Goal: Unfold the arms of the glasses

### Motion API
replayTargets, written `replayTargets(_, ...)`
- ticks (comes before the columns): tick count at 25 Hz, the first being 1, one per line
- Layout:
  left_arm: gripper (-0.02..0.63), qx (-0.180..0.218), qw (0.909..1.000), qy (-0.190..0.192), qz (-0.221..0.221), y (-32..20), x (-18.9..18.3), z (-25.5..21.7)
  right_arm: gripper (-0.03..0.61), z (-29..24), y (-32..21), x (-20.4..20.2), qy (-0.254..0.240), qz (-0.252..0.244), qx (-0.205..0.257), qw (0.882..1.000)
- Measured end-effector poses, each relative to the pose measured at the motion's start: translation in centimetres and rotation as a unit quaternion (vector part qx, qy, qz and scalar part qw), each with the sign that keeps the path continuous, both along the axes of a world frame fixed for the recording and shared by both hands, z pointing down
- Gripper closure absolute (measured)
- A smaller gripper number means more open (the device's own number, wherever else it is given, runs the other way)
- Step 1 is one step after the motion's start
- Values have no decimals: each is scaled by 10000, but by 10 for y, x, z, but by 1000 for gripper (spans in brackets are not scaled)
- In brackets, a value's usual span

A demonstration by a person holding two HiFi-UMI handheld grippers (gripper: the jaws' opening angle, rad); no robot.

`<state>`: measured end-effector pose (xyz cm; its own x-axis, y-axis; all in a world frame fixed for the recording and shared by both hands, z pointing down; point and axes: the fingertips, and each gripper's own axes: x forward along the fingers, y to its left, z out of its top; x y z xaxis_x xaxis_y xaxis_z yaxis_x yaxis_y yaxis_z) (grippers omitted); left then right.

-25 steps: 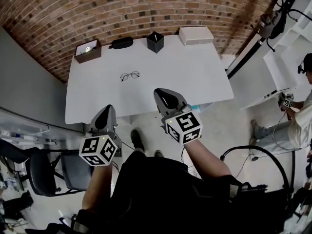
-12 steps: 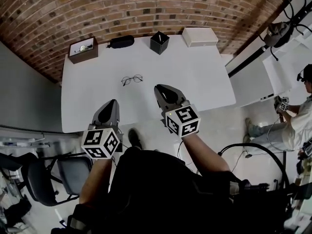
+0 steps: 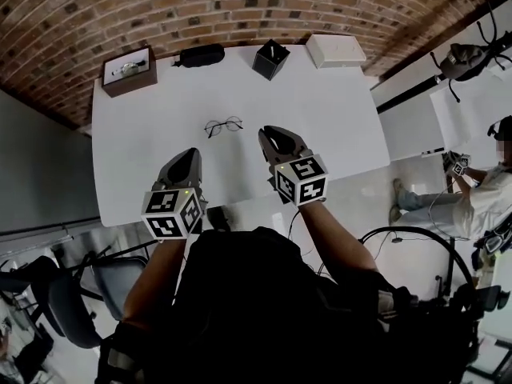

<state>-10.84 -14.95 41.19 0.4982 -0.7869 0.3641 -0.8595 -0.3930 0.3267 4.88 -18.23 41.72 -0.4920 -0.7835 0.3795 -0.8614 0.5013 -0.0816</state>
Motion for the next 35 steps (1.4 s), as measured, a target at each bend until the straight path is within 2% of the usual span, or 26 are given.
replayTargets(10, 605, -675, 9976, 7, 141, -32, 4, 55, 569, 52, -33, -2, 229, -16, -560, 9982)
replayTargets(15, 604, -981, 9949, -227, -22, -48, 8, 80, 568, 86, -49, -1, 485, -317, -887, 9944)
replayTargets(18, 604, -992, 9942, -388, -171, -56, 8, 90, 568, 106, -54, -6, 594, -531, -1049, 9913)
replayTargets(20, 604, -1054, 9933, -418, -199, -62, 10, 100, 556, 119, -58, -7, 667, -671, -1164, 9887)
replayTargets(23, 604, -1257, 9909, -415, -261, -66, 12, 120, 493, 139, -60, -10, 773, -814, -1362, 9843)
replayTargets(28, 601, -1565, 9852, -675, -184, -68, 16, 155, 492, 169, -65, -10, 965, -958, -1639, 9771)
replayTargets(30, 575, -1640, 9843, -625, -180, -71, 18, 166, 492, 184, -67, -7, 1125, -1049, -1758, 9724)
replayTargets(32, 463, -1683, 9839, -582, -175, -74, 20, 176, 492, 196, -70, -7, 1221, -1106, -1841, 9690)
replayTargets(35, 460, -1815, 9799, -811, -150, -77, 20, 190, 492, 207, -73, -11, 1236, -1176, -1937, 9661)
